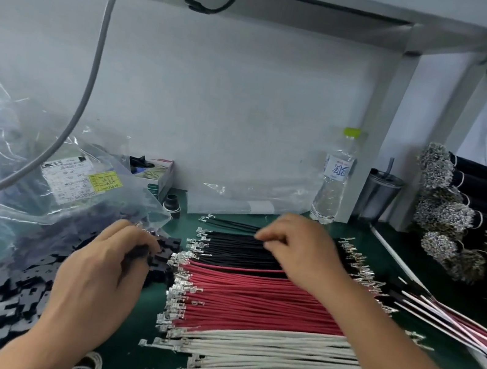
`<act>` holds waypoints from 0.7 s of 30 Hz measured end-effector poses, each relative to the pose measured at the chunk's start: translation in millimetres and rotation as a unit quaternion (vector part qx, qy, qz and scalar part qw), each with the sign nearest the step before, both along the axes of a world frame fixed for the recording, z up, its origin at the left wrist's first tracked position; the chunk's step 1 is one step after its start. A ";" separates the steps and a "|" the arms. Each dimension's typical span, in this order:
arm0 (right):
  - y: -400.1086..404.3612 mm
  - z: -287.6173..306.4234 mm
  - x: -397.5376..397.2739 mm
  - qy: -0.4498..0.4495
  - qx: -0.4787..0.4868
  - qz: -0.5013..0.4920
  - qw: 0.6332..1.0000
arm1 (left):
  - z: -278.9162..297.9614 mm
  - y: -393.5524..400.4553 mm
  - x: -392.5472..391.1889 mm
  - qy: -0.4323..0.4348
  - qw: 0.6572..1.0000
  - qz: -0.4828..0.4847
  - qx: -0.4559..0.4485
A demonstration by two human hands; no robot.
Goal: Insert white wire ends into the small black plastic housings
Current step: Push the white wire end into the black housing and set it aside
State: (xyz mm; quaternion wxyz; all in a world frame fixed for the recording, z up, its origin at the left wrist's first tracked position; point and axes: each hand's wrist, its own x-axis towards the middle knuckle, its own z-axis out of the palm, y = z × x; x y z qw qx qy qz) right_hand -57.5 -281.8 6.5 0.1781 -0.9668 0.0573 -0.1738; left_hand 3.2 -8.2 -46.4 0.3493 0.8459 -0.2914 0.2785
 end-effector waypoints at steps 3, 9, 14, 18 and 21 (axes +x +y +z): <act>19.3 -14.6 45.7 0.082 -0.006 0.029 0.996 | -1.6 5.2 -3.1 0.001 1.000 -0.003 -0.008; 19.8 -30.9 70.7 0.120 -0.038 0.023 0.992 | 0.4 6.0 -4.4 0.065 0.995 -0.019 -0.068; 15.3 -30.2 58.6 0.026 -0.151 0.052 0.987 | 1.1 3.1 -7.8 0.068 0.997 -0.018 -0.027; 9.3 -22.1 44.8 -0.017 -0.241 0.057 0.969 | 4.1 0.9 -11.0 0.062 0.998 -0.001 -0.005; 11.1 -6.4 35.4 -0.032 -0.314 0.056 0.947 | 5.7 -1.5 -13.2 0.080 0.997 0.000 -0.015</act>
